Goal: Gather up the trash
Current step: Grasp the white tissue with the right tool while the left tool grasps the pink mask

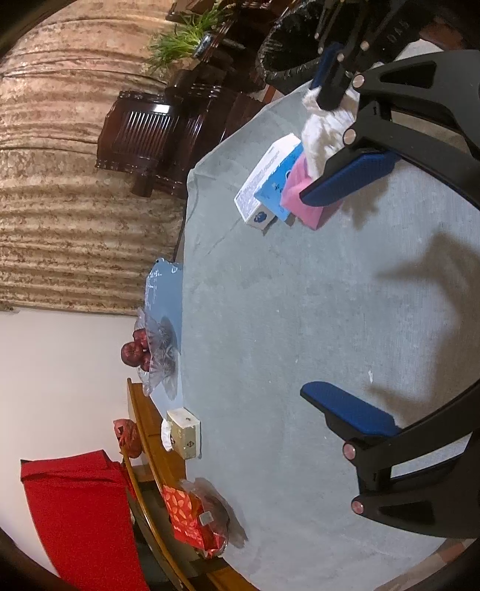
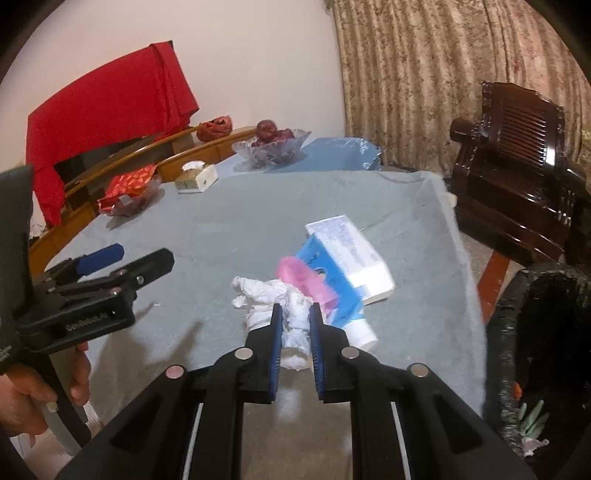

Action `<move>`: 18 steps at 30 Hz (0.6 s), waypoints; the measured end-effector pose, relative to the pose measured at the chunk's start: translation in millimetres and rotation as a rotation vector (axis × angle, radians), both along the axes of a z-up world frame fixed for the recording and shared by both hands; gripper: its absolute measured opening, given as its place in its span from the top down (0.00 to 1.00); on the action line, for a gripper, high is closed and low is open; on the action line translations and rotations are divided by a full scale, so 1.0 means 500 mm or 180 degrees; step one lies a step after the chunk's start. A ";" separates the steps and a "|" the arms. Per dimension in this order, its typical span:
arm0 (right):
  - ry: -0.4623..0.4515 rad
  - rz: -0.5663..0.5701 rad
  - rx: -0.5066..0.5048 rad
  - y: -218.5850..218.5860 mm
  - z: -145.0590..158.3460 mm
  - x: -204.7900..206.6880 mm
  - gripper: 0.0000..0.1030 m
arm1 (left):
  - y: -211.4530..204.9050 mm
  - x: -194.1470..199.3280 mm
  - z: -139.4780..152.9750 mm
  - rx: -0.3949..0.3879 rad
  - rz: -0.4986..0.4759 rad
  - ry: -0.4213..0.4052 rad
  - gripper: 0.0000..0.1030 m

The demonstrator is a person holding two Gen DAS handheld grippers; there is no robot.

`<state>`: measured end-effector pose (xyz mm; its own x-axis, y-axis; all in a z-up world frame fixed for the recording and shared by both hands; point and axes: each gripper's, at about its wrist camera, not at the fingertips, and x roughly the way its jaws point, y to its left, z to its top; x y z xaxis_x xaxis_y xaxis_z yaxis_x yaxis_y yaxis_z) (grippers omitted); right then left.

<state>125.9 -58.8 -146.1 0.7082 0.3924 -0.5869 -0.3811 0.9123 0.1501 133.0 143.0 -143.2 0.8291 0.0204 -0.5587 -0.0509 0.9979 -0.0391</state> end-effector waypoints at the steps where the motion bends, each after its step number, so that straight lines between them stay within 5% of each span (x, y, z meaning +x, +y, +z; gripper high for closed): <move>1: -0.0010 -0.0024 -0.0001 -0.006 0.002 -0.001 0.86 | -0.005 0.000 0.000 -0.0002 -0.0016 -0.0001 0.10; 18: -0.0083 -0.0574 -0.0021 -0.115 -0.001 0.059 0.86 | -0.112 0.076 -0.031 -0.0073 -0.0363 0.0118 0.16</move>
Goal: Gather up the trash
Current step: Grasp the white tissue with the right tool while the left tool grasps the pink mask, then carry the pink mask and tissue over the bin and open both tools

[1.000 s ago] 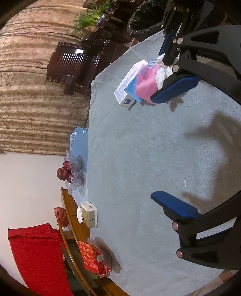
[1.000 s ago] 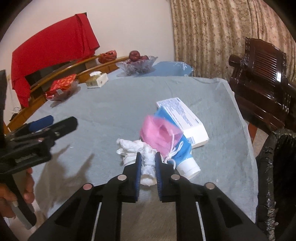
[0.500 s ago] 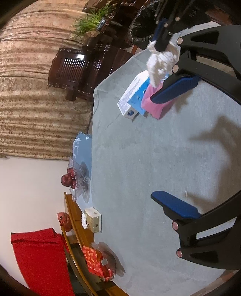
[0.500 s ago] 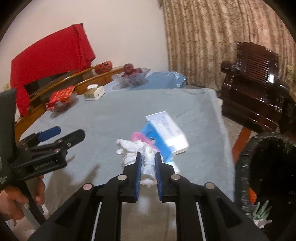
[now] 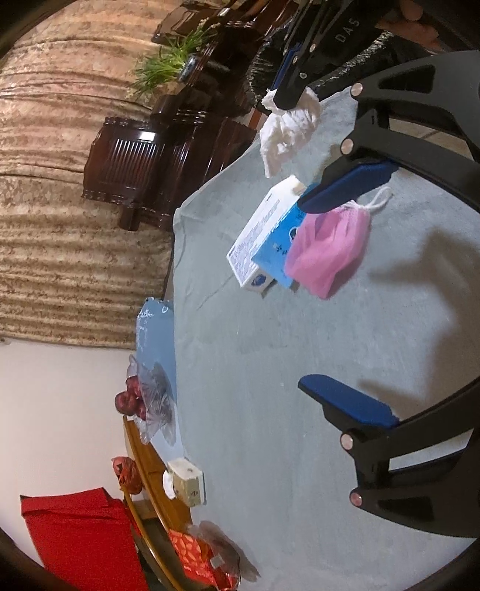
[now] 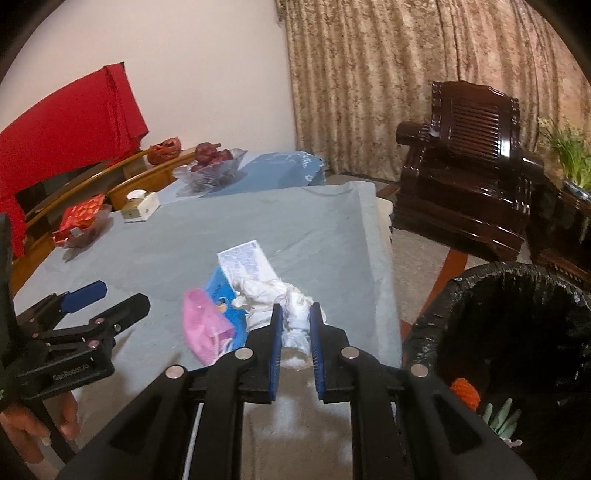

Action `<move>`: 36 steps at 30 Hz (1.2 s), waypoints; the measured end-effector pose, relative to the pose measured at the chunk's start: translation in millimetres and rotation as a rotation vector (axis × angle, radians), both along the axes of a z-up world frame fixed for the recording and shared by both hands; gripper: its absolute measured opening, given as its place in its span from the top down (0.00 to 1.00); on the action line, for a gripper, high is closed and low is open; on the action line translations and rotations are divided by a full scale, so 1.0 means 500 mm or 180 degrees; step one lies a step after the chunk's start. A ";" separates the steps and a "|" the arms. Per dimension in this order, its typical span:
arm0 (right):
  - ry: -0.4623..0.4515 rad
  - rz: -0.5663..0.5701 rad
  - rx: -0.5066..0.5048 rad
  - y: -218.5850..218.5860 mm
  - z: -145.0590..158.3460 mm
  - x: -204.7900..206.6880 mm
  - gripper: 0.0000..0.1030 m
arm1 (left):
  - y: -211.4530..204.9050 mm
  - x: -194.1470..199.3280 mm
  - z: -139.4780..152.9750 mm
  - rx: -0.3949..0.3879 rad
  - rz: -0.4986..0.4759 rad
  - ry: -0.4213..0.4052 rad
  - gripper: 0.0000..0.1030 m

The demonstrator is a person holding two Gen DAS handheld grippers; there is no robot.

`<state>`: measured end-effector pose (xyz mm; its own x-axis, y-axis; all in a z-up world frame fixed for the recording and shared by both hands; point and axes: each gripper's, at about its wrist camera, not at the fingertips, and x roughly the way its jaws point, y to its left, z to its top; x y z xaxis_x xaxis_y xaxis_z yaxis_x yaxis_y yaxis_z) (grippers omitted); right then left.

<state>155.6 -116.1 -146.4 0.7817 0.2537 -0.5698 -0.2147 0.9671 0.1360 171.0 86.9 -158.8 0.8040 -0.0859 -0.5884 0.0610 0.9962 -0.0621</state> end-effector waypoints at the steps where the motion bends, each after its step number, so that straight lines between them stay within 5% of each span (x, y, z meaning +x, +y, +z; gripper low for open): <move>1: 0.0007 -0.0008 0.0003 -0.005 -0.003 0.003 0.86 | -0.006 0.004 -0.004 -0.0009 -0.0004 0.0012 0.16; 12: 0.0051 -0.0045 -0.0029 -0.017 -0.025 0.032 0.86 | -0.029 0.053 -0.063 -0.0082 -0.0066 0.0308 0.27; 18: 0.0079 -0.0048 -0.0036 -0.018 -0.035 0.041 0.86 | -0.038 0.069 -0.091 -0.0181 -0.0190 0.0492 0.50; 23: 0.0102 -0.0044 -0.0041 -0.015 -0.040 0.043 0.86 | -0.051 0.073 -0.101 -0.0206 -0.0248 0.0556 0.82; 25: 0.0106 -0.0042 -0.0042 -0.013 -0.041 0.043 0.86 | -0.054 0.070 -0.099 -0.0197 -0.0268 0.0539 0.88; 36: 0.0026 -0.0030 -0.0030 -0.011 -0.022 0.032 0.86 | -0.047 0.052 -0.053 -0.0114 -0.0253 0.0344 0.93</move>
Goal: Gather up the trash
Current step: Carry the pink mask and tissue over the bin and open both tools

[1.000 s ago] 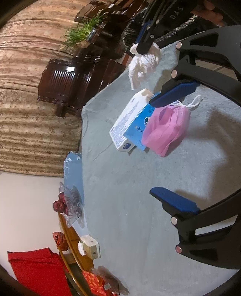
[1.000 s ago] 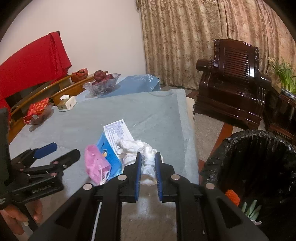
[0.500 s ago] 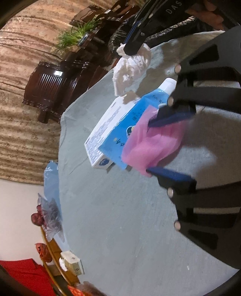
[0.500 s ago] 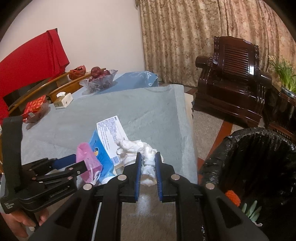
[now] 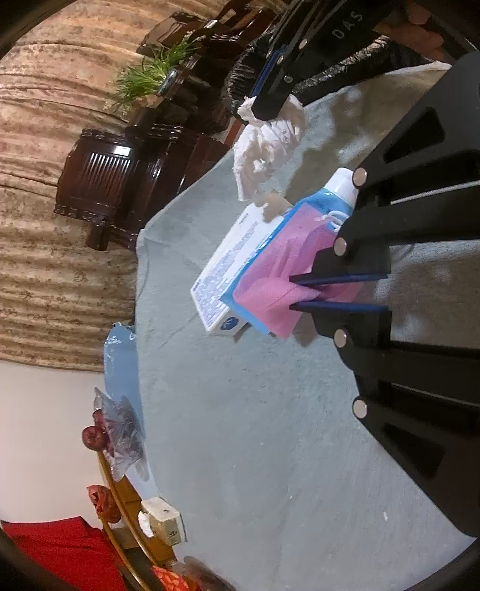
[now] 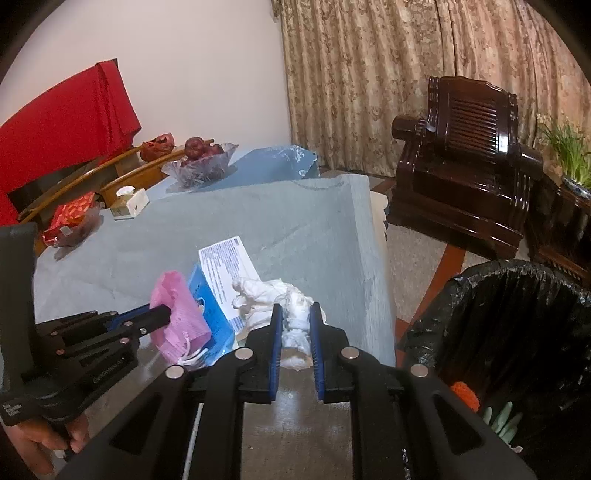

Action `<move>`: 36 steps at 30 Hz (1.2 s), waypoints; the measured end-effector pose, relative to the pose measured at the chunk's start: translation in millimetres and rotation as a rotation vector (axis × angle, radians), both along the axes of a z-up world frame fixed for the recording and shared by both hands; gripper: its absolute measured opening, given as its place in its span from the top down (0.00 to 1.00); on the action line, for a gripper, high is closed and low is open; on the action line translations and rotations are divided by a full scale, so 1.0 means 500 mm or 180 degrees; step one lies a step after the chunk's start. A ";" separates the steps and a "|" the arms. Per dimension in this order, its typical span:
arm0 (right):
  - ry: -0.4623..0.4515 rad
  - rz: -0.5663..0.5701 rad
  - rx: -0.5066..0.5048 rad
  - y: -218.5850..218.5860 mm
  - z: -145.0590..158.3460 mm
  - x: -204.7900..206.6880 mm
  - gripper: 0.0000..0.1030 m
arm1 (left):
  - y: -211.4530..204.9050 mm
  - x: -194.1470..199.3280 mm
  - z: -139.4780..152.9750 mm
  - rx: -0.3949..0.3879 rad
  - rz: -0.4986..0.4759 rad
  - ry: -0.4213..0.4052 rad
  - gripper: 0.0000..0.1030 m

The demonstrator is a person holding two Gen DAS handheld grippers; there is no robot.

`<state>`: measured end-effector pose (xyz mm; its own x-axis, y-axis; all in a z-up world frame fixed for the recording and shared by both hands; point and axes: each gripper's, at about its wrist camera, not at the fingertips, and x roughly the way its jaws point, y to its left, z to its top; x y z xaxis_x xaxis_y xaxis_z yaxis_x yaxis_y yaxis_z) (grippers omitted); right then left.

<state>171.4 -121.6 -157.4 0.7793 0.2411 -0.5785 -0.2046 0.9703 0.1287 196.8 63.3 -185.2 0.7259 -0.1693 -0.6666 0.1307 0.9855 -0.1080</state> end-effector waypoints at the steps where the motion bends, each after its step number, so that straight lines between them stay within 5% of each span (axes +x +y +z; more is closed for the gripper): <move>1: -0.0014 0.0001 0.0004 -0.002 0.002 -0.003 0.86 | 0.001 -0.003 0.005 0.0009 0.0000 -0.0020 0.93; 16: -0.0245 -0.0007 0.0056 -0.022 0.085 -0.043 0.86 | -0.012 -0.042 0.107 0.0033 -0.0053 -0.0303 0.93; 36: -0.0440 -0.0298 0.0045 -0.127 0.152 -0.108 0.86 | -0.128 -0.082 0.178 -0.0023 -0.0405 -0.0539 0.93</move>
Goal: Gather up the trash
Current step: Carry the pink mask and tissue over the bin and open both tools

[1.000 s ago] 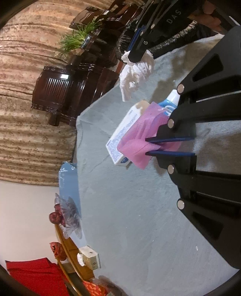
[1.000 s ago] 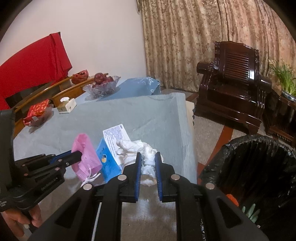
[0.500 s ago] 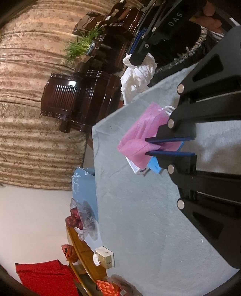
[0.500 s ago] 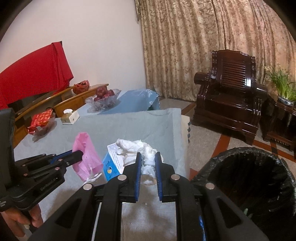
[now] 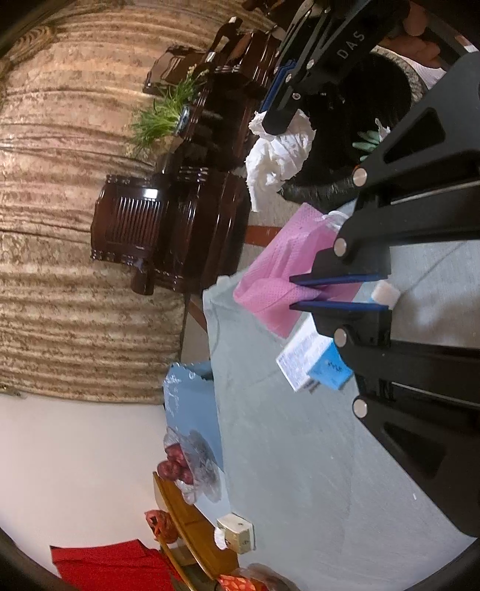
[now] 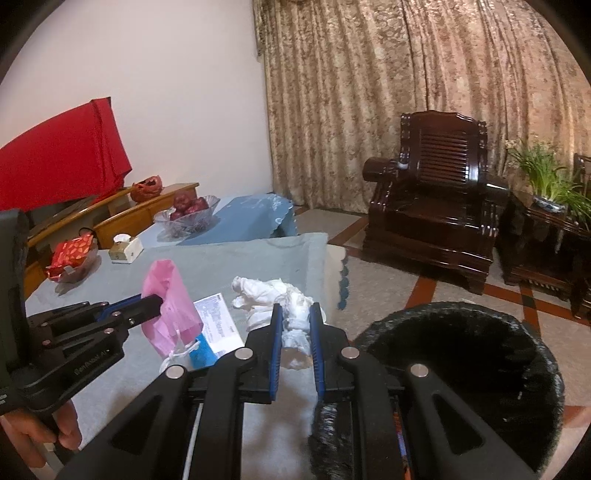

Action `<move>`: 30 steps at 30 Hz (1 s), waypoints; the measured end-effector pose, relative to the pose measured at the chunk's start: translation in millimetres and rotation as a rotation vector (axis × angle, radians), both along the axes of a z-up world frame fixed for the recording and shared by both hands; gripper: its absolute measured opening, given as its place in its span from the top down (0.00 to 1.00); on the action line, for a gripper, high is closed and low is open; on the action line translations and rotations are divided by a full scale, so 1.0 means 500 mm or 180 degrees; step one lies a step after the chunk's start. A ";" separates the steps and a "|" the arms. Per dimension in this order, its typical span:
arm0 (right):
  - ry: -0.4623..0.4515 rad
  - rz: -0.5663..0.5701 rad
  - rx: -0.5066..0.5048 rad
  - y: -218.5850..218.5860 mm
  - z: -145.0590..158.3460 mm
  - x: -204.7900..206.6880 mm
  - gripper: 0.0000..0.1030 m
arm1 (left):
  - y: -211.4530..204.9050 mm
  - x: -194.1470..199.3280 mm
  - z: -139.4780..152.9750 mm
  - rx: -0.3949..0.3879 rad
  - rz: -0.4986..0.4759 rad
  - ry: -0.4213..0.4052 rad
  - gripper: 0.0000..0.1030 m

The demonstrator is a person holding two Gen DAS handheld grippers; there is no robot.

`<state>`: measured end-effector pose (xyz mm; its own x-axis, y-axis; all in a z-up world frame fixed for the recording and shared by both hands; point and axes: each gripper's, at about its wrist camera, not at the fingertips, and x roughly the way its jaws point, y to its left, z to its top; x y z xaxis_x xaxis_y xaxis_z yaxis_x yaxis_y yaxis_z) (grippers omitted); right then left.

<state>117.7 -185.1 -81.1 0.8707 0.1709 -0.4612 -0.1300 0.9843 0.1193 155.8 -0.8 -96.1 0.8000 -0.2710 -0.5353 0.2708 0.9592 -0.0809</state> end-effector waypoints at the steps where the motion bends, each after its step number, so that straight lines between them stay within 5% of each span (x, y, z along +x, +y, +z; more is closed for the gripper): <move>1: -0.0003 -0.0028 0.0003 -0.010 0.002 -0.004 0.86 | -0.006 -0.001 0.002 -0.0008 -0.0018 -0.0005 0.93; 30: 0.0115 -0.0951 -0.0065 -0.276 -0.023 -0.115 0.86 | -0.293 -0.030 -0.039 -0.0008 -0.0953 0.0056 0.93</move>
<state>60.3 -323.1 -92.8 0.8640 -0.1001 -0.4934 0.1698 0.9806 0.0983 140.7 -147.4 -115.7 0.6749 -0.4949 -0.5474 0.5403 0.8366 -0.0902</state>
